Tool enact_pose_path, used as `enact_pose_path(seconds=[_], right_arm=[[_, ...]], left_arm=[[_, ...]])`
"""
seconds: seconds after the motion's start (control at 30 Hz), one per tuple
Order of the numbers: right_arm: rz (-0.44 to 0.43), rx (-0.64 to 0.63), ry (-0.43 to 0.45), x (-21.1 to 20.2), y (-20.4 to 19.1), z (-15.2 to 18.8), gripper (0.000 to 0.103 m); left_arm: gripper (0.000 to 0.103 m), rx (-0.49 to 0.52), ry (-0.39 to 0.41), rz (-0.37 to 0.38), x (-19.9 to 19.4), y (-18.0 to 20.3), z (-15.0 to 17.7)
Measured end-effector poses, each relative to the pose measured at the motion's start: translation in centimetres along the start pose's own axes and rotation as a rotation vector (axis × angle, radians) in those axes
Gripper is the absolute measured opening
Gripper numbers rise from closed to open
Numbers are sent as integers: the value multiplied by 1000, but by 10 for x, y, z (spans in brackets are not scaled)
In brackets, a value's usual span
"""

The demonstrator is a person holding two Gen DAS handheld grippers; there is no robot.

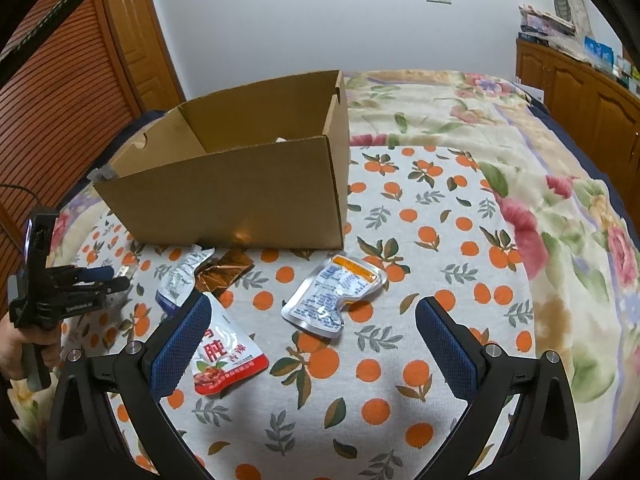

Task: Organize snacks
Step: 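Grasp the small clear packet on the cover with the left tool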

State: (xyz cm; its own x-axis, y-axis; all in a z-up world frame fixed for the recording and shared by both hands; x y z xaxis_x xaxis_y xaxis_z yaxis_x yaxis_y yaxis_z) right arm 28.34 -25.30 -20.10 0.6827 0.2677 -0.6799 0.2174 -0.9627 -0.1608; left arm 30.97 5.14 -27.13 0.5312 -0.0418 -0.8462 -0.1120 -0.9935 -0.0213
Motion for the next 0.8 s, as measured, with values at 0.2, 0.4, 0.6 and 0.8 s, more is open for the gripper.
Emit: enact_pose_path(seconds=[0.2, 0.4, 0.6, 0.8], right_arm=[[6, -2, -12, 6, 1, 4, 103], [-9, 7, -30, 13, 0, 7, 103], [-12, 16, -54, 25, 2, 11, 103], [-27, 55, -75, 36, 9, 13, 100]], left_arm=[[42, -30, -20, 17, 6, -4, 0], [20, -23, -25, 25, 7, -4, -3], [20, -13, -40, 29, 3, 0, -7], [20, -17, -19, 62, -18, 10, -16]])
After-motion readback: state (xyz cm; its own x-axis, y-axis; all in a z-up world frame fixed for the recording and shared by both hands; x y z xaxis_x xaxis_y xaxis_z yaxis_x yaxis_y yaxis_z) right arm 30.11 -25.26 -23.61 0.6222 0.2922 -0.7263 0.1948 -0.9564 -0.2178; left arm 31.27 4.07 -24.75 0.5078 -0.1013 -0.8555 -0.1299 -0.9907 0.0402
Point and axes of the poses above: each gripper's, at about its wrist camera, not at the fingertips, and x roughly the way its jaws point, y to its right, z to its underside, the point moved 7 cm from there along x, roughly the way its jaws point, and after that the axes turned 3 degrees about y, right-handed, at the moved point
